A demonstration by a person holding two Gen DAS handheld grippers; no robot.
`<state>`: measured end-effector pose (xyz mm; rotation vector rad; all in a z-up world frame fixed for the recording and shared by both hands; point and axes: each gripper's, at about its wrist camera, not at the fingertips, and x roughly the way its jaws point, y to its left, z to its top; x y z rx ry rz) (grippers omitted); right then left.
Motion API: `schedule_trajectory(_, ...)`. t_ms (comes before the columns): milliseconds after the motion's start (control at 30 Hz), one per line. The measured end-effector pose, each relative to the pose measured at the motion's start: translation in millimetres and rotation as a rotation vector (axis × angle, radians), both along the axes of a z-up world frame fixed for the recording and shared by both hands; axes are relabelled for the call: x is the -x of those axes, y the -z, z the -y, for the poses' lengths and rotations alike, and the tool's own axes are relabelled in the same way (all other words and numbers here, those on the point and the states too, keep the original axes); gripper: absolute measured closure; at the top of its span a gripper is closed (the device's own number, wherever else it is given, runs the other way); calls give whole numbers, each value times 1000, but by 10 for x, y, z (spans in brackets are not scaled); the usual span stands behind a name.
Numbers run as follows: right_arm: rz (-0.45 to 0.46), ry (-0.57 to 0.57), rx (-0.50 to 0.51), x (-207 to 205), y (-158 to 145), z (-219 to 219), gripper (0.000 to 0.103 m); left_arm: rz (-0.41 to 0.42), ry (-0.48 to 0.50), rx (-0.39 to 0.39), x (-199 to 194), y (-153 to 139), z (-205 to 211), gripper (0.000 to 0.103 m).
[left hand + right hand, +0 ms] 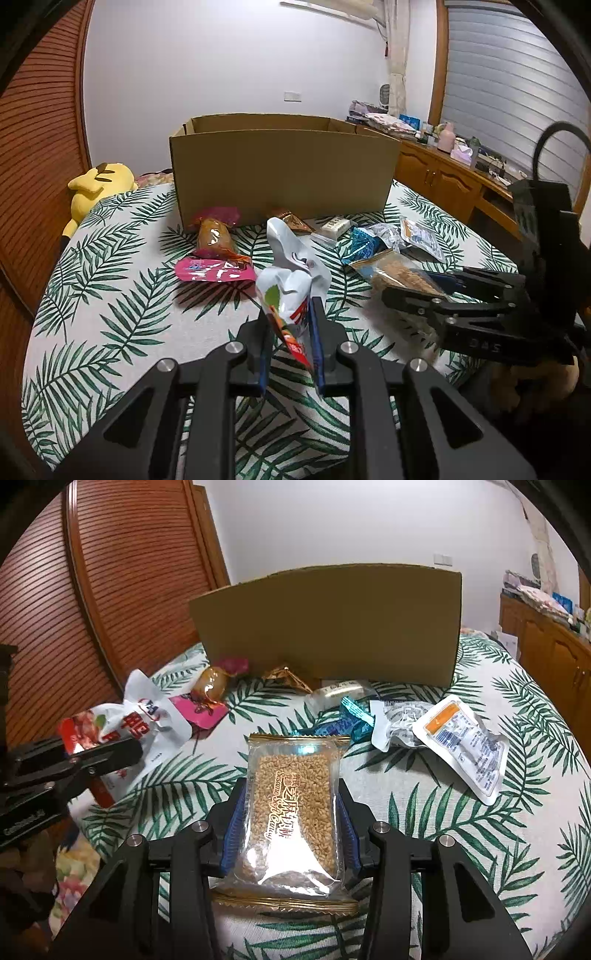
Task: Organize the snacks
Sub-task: 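Lift both packets over the box and open both tools to drop them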
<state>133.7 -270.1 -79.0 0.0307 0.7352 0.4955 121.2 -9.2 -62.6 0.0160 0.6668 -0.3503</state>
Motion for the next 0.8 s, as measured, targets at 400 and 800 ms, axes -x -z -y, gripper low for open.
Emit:
schedule_trajectory(400,19,9,-9,48,-47,97,58,15,-32,43,-72,-9,-47,88)
schedule_trajectory(800,122,-14,-21,-248,-581,171,58,92,-36,99,-553,-445,-199,88)
